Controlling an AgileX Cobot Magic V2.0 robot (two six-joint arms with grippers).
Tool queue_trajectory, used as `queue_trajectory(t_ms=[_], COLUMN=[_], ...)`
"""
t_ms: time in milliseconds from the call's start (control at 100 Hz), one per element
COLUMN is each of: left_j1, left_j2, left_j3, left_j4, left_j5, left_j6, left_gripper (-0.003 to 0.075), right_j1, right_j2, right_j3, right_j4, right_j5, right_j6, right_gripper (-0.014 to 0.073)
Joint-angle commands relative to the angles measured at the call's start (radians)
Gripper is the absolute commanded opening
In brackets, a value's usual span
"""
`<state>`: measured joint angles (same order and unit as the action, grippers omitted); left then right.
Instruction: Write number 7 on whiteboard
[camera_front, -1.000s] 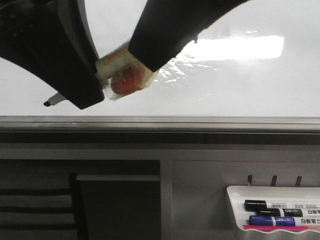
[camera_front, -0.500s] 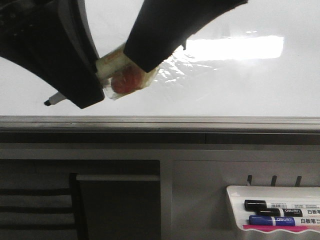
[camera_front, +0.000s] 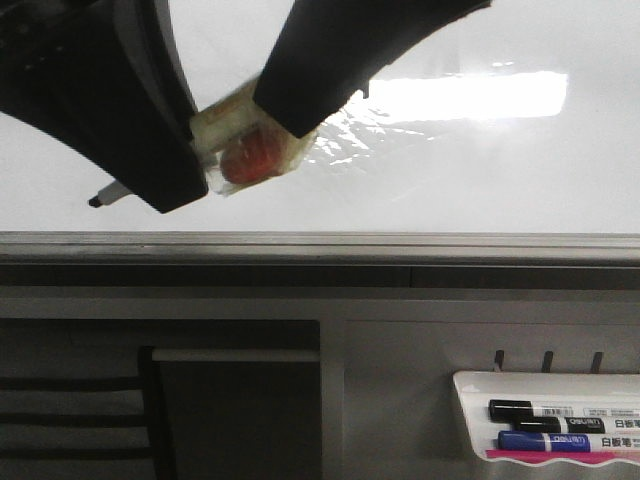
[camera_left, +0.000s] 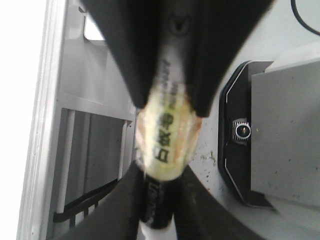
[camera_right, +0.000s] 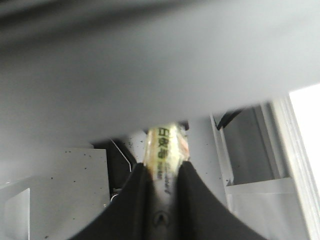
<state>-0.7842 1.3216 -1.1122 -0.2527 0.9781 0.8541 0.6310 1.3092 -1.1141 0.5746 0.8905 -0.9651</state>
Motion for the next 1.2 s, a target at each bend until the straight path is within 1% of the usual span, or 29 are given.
queue_trajectory(t_ms=[0, 60, 120, 130, 190, 200, 320, 400, 520, 570, 620, 670, 750, 810, 910, 980, 1040, 1190], left_j1=[0.03, 0.06, 0.092, 0.101, 0.137, 0.142, 0.224, 0.276, 0.335, 0.353, 0.365, 0.372, 0.372, 0.372, 0.372, 0.372, 0.372, 0.372], left_j2=[-0.059, -0.092, -0.126, -0.135, -0.169, -0.177, -0.247, -0.299, -0.385, -0.426, -0.457, -0.486, -0.521, -0.539, -0.544, -0.544, -0.544, -0.544], left_j3=[-0.032, -0.032, -0.032, -0.032, -0.032, -0.032, -0.021, 0.013, 0.105, 0.15, 0.194, 0.234, 0.288, 0.312, 0.325, 0.325, 0.325, 0.325], left_j4=[-0.019, -0.018, -0.018, -0.018, -0.018, -0.018, -0.02, -0.022, -0.044, -0.061, -0.075, -0.091, -0.095, -0.099, -0.115, -0.124, -0.126, -0.126], left_j5=[-0.032, -0.039, -0.057, -0.061, -0.066, -0.069, -0.077, -0.112, -0.202, -0.244, -0.281, -0.312, -0.351, -0.371, -0.377, -0.377, -0.385, -0.413], left_j6=[-0.036, -0.056, -0.08, -0.091, -0.122, -0.125, -0.19, -0.224, -0.261, -0.264, -0.264, -0.264, -0.264, -0.264, -0.264, -0.264, -0.264, -0.264], left_gripper=[0.0195, 0.0272, 0.03, 0.0305, 0.0305, 0.0305, 0.0304, 0.0303, 0.0303, 0.0303, 0.0303, 0.0303, 0.03, 0.0293, 0.0293, 0.0293, 0.0293, 0.0293], right_j1=[-0.016, -0.029, -0.035, -0.036, -0.039, -0.039, -0.039, -0.065, -0.163, -0.213, -0.267, -0.316, -0.37, -0.379, -0.375, -0.375, -0.375, -0.375], right_j2=[-0.061, -0.087, -0.117, -0.126, -0.161, -0.171, -0.248, -0.292, -0.344, -0.35, -0.35, -0.347, -0.347, -0.347, -0.343, -0.334, -0.314, -0.235], right_j3=[-0.032, -0.032, -0.034, -0.034, -0.034, -0.034, -0.031, 0.0, 0.079, 0.111, 0.14, 0.17, 0.212, 0.222, 0.224, 0.224, 0.213, 0.143], right_j4=[0.004, -0.046, -0.113, -0.147, -0.233, -0.27, -0.463, -0.529, -0.499, -0.457, -0.379, -0.303, -0.199, -0.155, -0.139, -0.131, -0.128, -0.113], right_j5=[-0.026, -0.018, -0.014, -0.014, -0.014, -0.012, 0.007, -0.011, -0.07, -0.085, -0.095, -0.113, -0.161, -0.22, -0.328, -0.368, -0.368, -0.303], right_j6=[0.02, 0.062, 0.123, 0.141, 0.228, 0.252, 0.483, 0.608, 0.693, 0.702, 0.704, 0.691, 0.598, 0.565, 0.565, 0.559, 0.559, 0.559], right_gripper=[-0.0064, -0.0063, -0.0063, -0.0063, -0.0063, -0.0063, -0.0063, -0.0064, -0.0064, -0.0064, -0.0064, -0.0064, -0.0064, -0.0064, -0.0064, -0.0064, -0.0064, -0.0064])
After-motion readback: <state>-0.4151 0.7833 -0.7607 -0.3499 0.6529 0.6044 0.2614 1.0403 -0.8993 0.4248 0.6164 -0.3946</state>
